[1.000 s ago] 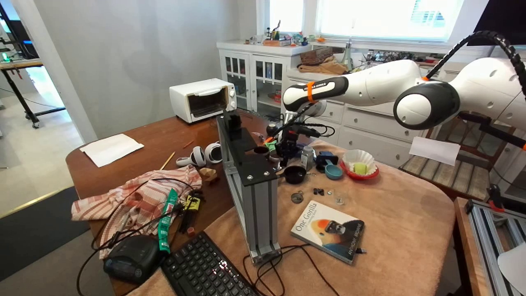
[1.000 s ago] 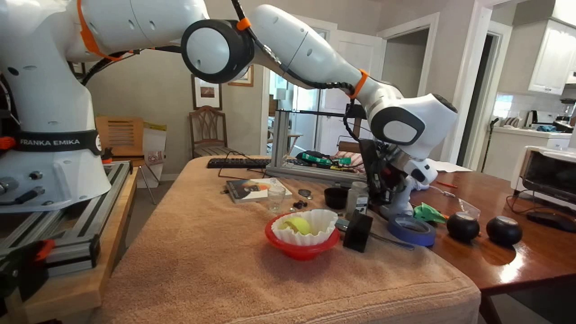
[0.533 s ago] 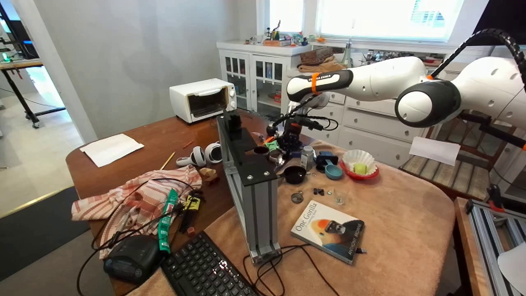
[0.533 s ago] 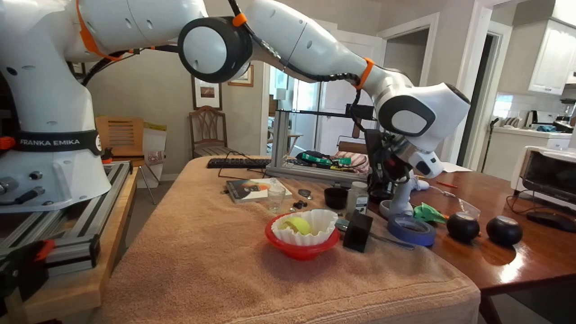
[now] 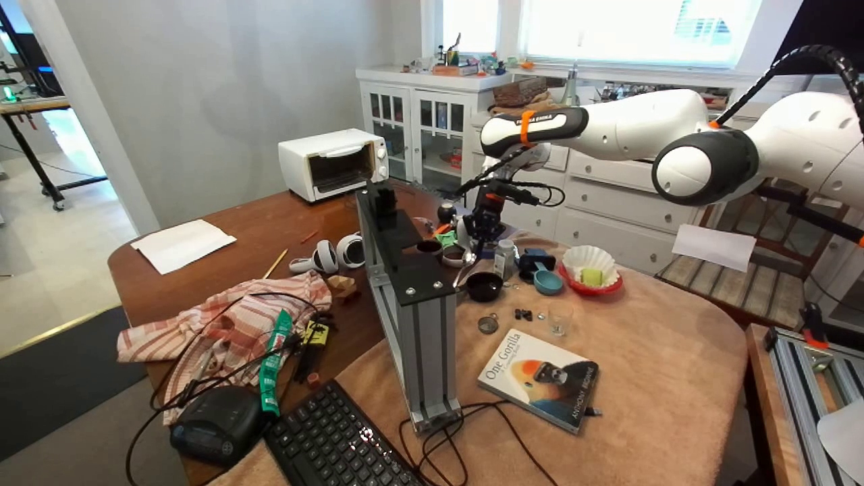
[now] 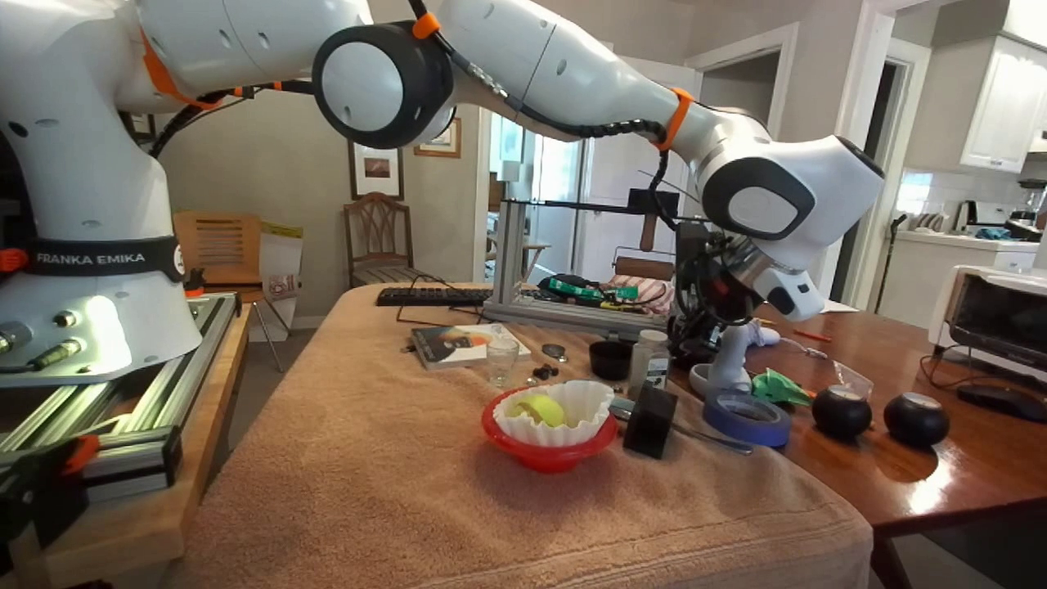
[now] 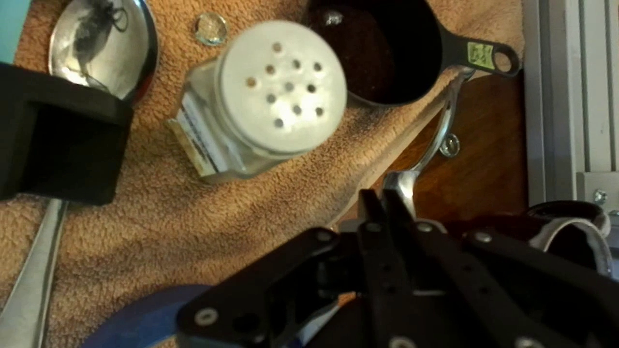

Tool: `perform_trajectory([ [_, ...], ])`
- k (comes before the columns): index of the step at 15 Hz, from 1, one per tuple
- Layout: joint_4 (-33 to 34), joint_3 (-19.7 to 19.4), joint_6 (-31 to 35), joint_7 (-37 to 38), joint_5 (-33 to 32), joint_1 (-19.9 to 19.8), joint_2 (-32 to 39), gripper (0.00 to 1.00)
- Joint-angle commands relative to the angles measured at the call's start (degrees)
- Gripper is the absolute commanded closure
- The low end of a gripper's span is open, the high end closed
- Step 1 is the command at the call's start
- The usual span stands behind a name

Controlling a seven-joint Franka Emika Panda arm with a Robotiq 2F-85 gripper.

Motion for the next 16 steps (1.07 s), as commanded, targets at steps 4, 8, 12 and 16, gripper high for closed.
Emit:
perform_trajectory([
  [4,2.0,0.2,-0.9,3.3,0.2,-0.2,1.9,0.99],
  [8,1.6,-0.1,-0.3,2.4,-0.7,0.6,2.1,0.64],
  [12,1.5,-0.6,0.5,1.0,-1.6,1.5,2.6,0.35],
  [16,1.8,-1.2,1.2,-2.5,-2.9,2.5,3.0,0.18],
])
